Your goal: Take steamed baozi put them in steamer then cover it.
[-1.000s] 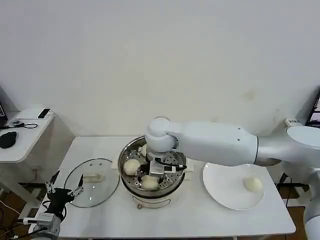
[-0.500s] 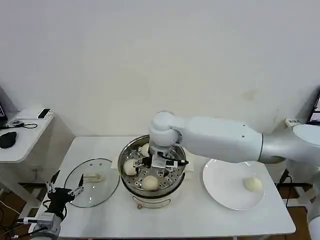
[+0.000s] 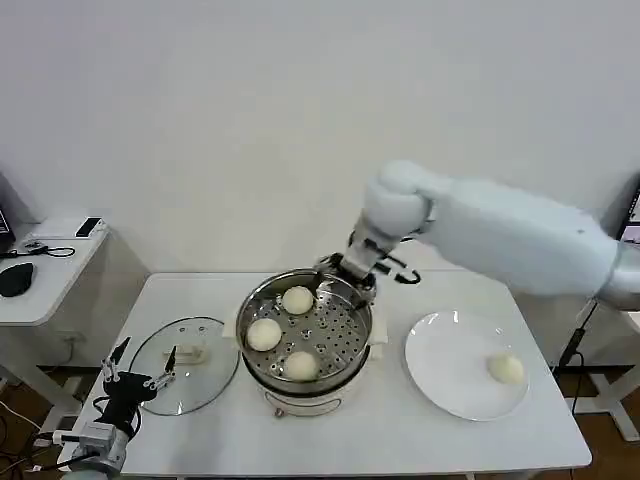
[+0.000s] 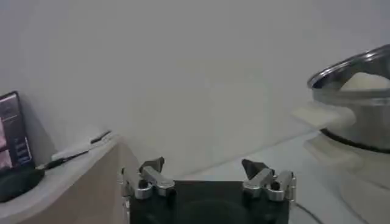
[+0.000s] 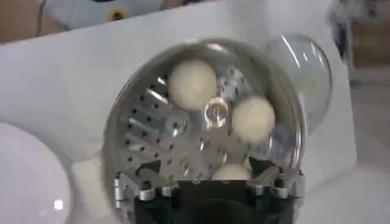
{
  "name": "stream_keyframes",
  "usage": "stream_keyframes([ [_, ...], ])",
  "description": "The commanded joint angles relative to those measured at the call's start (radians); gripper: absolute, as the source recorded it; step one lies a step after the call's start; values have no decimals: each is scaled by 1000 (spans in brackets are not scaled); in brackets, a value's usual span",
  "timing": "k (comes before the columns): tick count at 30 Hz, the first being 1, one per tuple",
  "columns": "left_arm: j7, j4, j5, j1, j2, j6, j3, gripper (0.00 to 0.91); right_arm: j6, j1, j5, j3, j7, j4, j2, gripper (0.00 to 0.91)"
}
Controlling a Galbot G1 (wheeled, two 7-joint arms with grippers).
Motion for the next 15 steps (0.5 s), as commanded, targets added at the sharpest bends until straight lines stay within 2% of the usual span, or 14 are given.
stream_keyframes([
  [1, 8, -4, -42, 1, 3, 12, 7, 907, -403, 24, 185, -16, -7, -37, -246, 907],
  [5, 10, -9, -55, 4, 9, 17, 13, 907, -495, -59, 151, 14, -21, -42, -301, 907],
  [7, 12, -13, -58, 9, 13, 19, 13, 907, -510, -103, 121, 30, -30, -52, -324, 907],
  [15, 14, -12, -56, 18, 20, 19, 13, 907, -491, -294, -33, 162, -26, -108, -378, 907],
])
